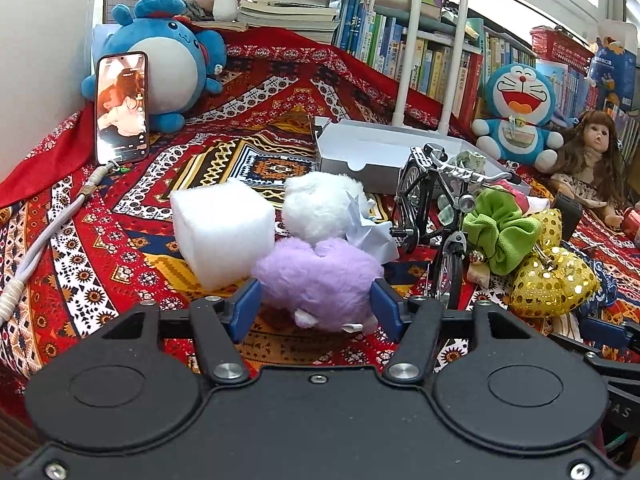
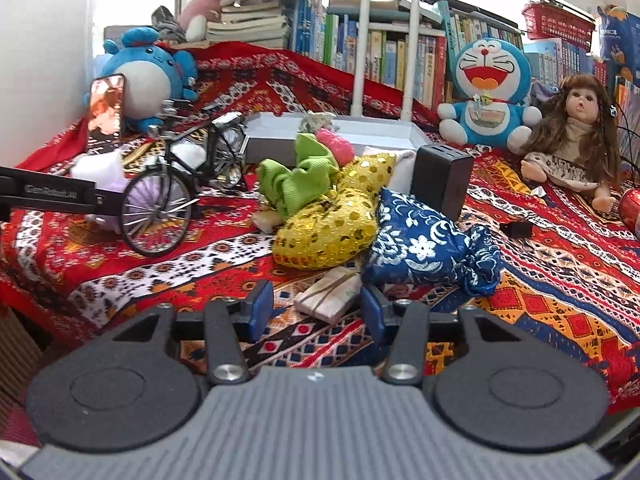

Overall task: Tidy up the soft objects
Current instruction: 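Close the left gripper on the purple fluffy plush, then lift the purple plush with the left gripper and carry it over the white tray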

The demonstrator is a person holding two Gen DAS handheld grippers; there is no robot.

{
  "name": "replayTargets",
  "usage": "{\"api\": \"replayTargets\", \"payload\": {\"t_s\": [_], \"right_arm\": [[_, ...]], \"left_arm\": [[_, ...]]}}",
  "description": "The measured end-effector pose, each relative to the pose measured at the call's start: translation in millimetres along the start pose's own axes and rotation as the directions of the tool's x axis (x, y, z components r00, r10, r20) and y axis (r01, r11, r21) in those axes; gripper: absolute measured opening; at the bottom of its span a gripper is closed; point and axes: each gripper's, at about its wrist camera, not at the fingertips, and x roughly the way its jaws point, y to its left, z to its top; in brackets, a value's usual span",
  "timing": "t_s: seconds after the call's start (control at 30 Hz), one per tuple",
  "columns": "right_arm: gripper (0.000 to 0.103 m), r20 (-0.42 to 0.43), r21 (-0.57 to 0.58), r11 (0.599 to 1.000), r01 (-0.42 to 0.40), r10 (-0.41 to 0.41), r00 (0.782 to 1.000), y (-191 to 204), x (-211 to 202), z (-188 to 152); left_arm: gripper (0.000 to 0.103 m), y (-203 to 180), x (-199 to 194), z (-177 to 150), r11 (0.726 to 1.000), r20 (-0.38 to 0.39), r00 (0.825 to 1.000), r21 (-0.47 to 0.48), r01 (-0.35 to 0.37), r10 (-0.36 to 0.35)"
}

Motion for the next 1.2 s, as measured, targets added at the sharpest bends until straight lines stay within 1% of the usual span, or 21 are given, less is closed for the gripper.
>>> {"api": "replayTargets", "payload": {"t_s": [0.07, 0.17, 0.2, 0.23, 0.27, 0.3, 0.37, 0.47, 0.63, 0.8, 0.87, 0.93, 1.0, 1.07, 1.13, 1.2], "right_arm": [[0.053, -0.006, 0.011, 1.000, -0.001, 0.001, 1.000, -3, 4, 0], [0.041, -0.011, 0.021, 1.000, 0.004, -0.004, 1.000, -4, 4, -1], [0.039, -0.012, 0.014, 1.000, 0.001, -0.001, 1.000, -4, 3, -1], [0.039, -0.012, 0.008, 1.000, -0.010, 0.010, 1.000, -3, 2, -1], [0.039, -0.010, 0.000, 0.999, -0.035, 0.035, 0.999, -2, 0, -1], [0.038, -0.007, -0.010, 0.997, -0.076, 0.076, 0.997, -2, -2, -1], [0.038, -0.009, -0.025, 0.989, -0.145, 0.145, 0.989, 1, -6, -1], [0.038, -0.007, -0.035, 0.983, -0.182, 0.182, 0.983, 6, -10, 2], [0.038, 0.018, 0.036, 0.974, -0.223, 0.223, 0.975, -4, -15, 15], [0.038, 0.064, 0.056, 0.974, -0.218, 0.214, 0.975, -15, -20, 32], [0.038, 0.076, 0.055, 0.977, -0.208, 0.204, 0.976, -18, -19, 39], [0.038, 0.089, 0.060, 0.977, -0.206, 0.200, 0.976, -22, -17, 46], [0.038, 0.095, 0.072, 0.974, -0.214, 0.207, 0.974, -27, -15, 55], [0.038, 0.096, 0.088, 0.963, -0.254, 0.246, 0.964, -36, -10, 70], [0.038, 0.091, 0.100, 0.957, -0.274, 0.265, 0.960, -48, -3, 92], [0.038, 0.083, 0.119, 0.956, -0.270, 0.261, 0.962, -58, 7, 111]], "left_arm": [[0.067, -1, 3, 0, 1.000, 0.000, 1.000, 0.001, -0.003, 0.003], [0.072, 1, 9, 0, 1.000, -0.008, 1.000, -0.016, 0.007, -0.007], [0.072, 1, 11, 0, 1.000, -0.014, 1.000, -0.026, 0.015, -0.016], [0.071, 2, 13, 0, 0.999, -0.021, 0.999, -0.038, 0.026, -0.027], [0.061, 3, 15, 0, 0.998, -0.031, 0.999, -0.052, 0.039, -0.041], [0.059, 4, 15, -1, 0.995, -0.035, 0.997, -0.071, 0.064, -0.066], [0.055, 4, 14, -1, 0.995, -0.038, 0.997, -0.076, 0.064, -0.067], [0.053, 2, 7, 0, 0.997, -0.020, 0.998, -0.056, 0.058, -0.060], [0.053, 5, -13, 12, 0.997, 0.028, 0.998, -0.057, 0.059, -0.057], [0.053, 7, -28, 33, 0.995, 0.080, 0.994, -0.063, 0.075, -0.070], [0.053, 7, -30, 39, 0.995, 0.089, 0.993, -0.060, 0.084, -0.079], [0.053, 7, -30, 47, 0.992, 0.086, 0.991, -0.067, 0.110, -0.104], [0.053, 10, -27, 62, 0.985, 0.073, 0.987, -0.086, 0.152, -0.146], [0.053, 13, -24, 79, 0.977, 0.065, 0.981, -0.095, 0.189, -0.184], [0.053, 14, -21, 99, 0.974, 0.065, 0.978, -0.094, 0.205, -0.199], [0.053, 15, -15, 121, 0.970, 0.068, 0.974, -0.103, 0.222, -0.216]]}}
